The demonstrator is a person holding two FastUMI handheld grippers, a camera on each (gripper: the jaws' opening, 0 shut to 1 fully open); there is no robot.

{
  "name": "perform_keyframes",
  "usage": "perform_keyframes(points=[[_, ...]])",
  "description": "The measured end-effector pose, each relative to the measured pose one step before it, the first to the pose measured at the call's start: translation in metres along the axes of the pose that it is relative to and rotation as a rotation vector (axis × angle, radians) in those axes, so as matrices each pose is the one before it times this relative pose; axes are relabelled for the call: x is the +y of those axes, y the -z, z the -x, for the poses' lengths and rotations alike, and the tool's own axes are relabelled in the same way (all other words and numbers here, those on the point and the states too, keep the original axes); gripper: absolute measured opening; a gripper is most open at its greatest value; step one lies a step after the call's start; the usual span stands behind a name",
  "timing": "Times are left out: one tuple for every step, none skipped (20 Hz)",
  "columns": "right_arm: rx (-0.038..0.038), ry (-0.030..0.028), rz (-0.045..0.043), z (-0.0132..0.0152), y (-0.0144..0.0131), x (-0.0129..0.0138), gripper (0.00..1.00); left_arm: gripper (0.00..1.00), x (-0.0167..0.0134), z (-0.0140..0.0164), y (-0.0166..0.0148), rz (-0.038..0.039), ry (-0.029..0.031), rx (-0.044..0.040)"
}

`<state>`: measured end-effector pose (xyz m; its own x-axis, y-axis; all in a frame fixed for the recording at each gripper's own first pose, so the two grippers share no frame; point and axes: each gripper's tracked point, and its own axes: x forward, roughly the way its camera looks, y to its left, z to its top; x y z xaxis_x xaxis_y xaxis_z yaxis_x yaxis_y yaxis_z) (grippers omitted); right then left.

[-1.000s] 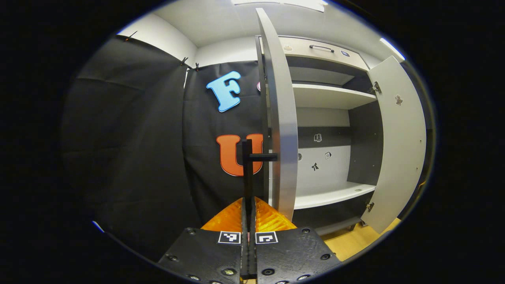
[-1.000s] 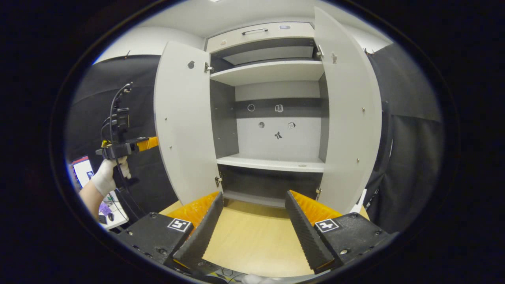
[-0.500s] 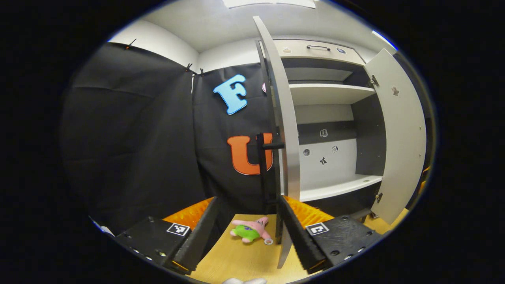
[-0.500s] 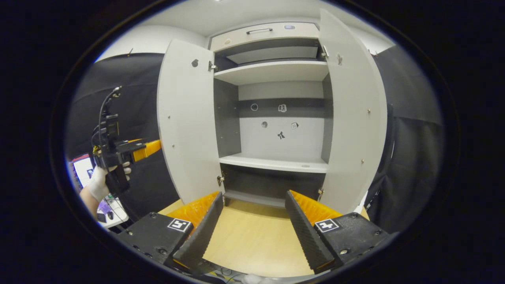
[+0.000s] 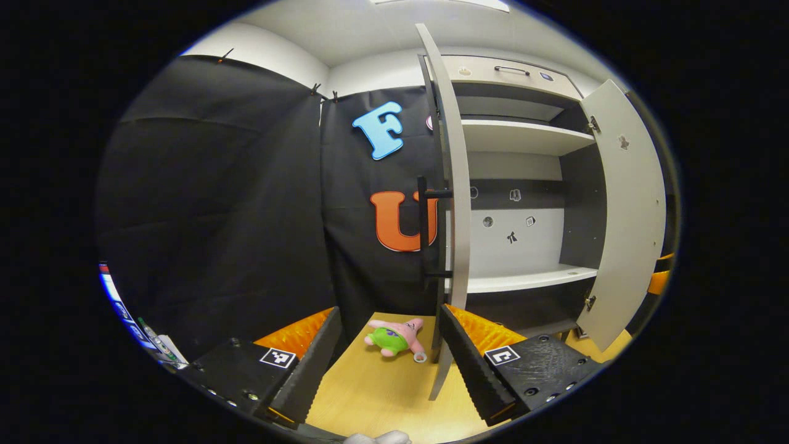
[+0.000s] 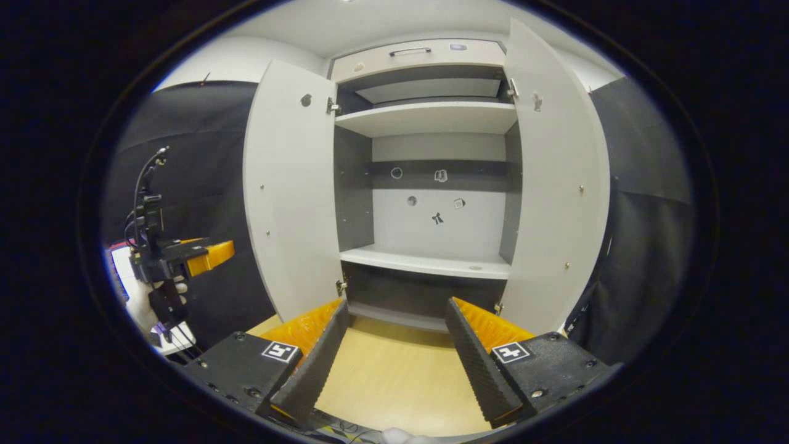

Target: Open the right door of the double-door shoe cabinet with the right hand, and open the left door with the left hand.

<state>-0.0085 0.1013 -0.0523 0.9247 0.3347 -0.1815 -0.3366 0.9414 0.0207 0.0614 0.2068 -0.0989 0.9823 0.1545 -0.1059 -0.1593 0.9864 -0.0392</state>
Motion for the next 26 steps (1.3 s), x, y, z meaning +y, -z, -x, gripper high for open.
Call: perform_keyframes(points=[[-0.00780,0.00987,-0.00058,0.00088,-0.00345,-0.00203,0.99,0.95,-0.00698,0.00428,-0.00576,0.00198,0.01078,-0.01162],[-0.00809,0.01467,-0.00204,0.00038,-0.00419,-0.00379,0.99,0.95,-0.00751,0.00323,-0.00503,-0.00185,0.00780,-0.00492],[-0.00799,0.01876,-0.00395,0.00090,-0.00376,-0.00508,0.99,0.95,-0.00670,0.00367,-0.00418,-0.00410,0.00480,0.00080],[-0.00659,0.01763,-0.00743,0.00053,-0.00377,-0.00563,0.99,0.95,-0.00976,0.00248,-0.00483,-0.00518,0.01352,-0.00294],[-0.00681,0.01622,-0.00793,-0.00006,-0.00317,-0.00496,0.99,0.96,-0.01348,0.00247,-0.00792,-0.00425,0.02237,-0.00708],[-0.00702,0.01695,-0.00657,0.00010,-0.00366,-0.00534,0.99,0.95,-0.00927,0.00293,-0.00585,-0.00334,0.01394,-0.00525],[-0.00665,0.02048,-0.00492,0.00058,-0.00319,-0.00616,0.99,0.95,-0.00885,0.00097,-0.00479,-0.00191,0.01467,-0.00068],[-0.00650,0.01926,-0.00108,-0.00027,-0.00314,-0.00609,0.99,0.95,-0.00826,0.00226,-0.00508,0.00061,0.01152,-0.00428],[-0.00425,0.01849,0.00031,0.00006,-0.00131,-0.00534,0.99,0.95,-0.00913,0.00169,-0.00563,0.00368,0.01214,-0.00902],[-0.00067,0.01861,-0.00078,-0.00038,-0.00068,-0.00539,0.99,0.95,-0.00958,0.00122,-0.00407,0.00688,0.01754,-0.00714],[0.00286,0.01500,-0.00173,-0.00006,0.00069,-0.00448,0.99,0.95,-0.00897,-0.00044,-0.00059,0.00595,0.01372,0.00039],[0.00064,0.01478,-0.00318,0.00031,-0.00002,-0.00412,0.99,0.95,-0.00881,0.00066,-0.00064,-0.00140,0.01090,-0.00096],[-0.00232,0.01129,-0.00120,0.00074,-0.00016,-0.00361,0.99,0.95,-0.00734,-0.00028,-0.00035,-0.00563,0.00707,-0.00008],[-0.00266,0.01181,0.00042,0.00069,-0.00039,-0.00386,0.99,0.95,-0.00809,0.00060,0.00009,-0.00508,0.00766,-0.00268],[-0.00383,0.00871,-0.00041,0.00012,-0.00009,-0.00226,0.99,0.95,-0.00889,0.00101,0.00059,0.00007,0.00691,0.00010],[-0.00209,0.00759,0.00006,0.00052,-0.00063,-0.00201,0.99,0.95,-0.00773,0.00097,0.00101,0.00123,0.00989,-0.00161],[-0.00409,0.00765,-0.00036,0.00106,-0.00047,-0.00201,0.99,0.95,-0.00494,-0.00194,-0.00099,0.00230,-0.00030,-0.00379],[-0.00681,0.00920,-0.00004,0.00106,-0.00135,-0.00186,0.99,0.95,-0.00438,-0.00089,0.00107,0.00567,0.00109,-0.00350],[-0.00370,0.00995,0.00226,0.00090,0.00002,-0.00257,0.99,0.95,-0.00535,-0.00157,0.00056,0.00643,0.00963,-0.00193],[-0.00340,0.00873,0.00194,0.00150,-0.00040,-0.00199,0.99,0.95,-0.00528,-0.00013,0.00299,0.00474,0.00995,0.00719],[-0.00328,0.01128,0.00024,0.00096,-0.00009,-0.00290,0.99,0.95,-0.00368,-0.00032,0.00269,0.00108,0.00748,0.00657],[-0.00036,0.00621,-0.00025,0.00086,0.00100,-0.00177,0.99,0.95,-0.00217,0.00001,0.00162,-0.00123,0.00655,0.00460],[-0.00016,0.01044,-0.00189,0.00084,0.00075,-0.00253,0.99,0.95,-0.00122,-0.00204,0.00053,-0.00347,0.00317,0.00051],[-0.00049,0.00595,-0.00218,0.00083,0.00015,-0.00207,0.99,0.95,-0.00059,-0.00071,0.00099,-0.00409,0.00379,0.00093],[-0.00200,0.00831,-0.00235,0.00167,0.00064,-0.00257,0.99,0.95,0.00053,-0.00081,0.00059,-0.00492,-0.00191,0.00022],[-0.00219,0.00890,-0.00004,0.00055,-0.00069,-0.00258,0.99,0.95,0.00032,-0.00071,0.00035,-0.00424,0.00079,-0.00101]])
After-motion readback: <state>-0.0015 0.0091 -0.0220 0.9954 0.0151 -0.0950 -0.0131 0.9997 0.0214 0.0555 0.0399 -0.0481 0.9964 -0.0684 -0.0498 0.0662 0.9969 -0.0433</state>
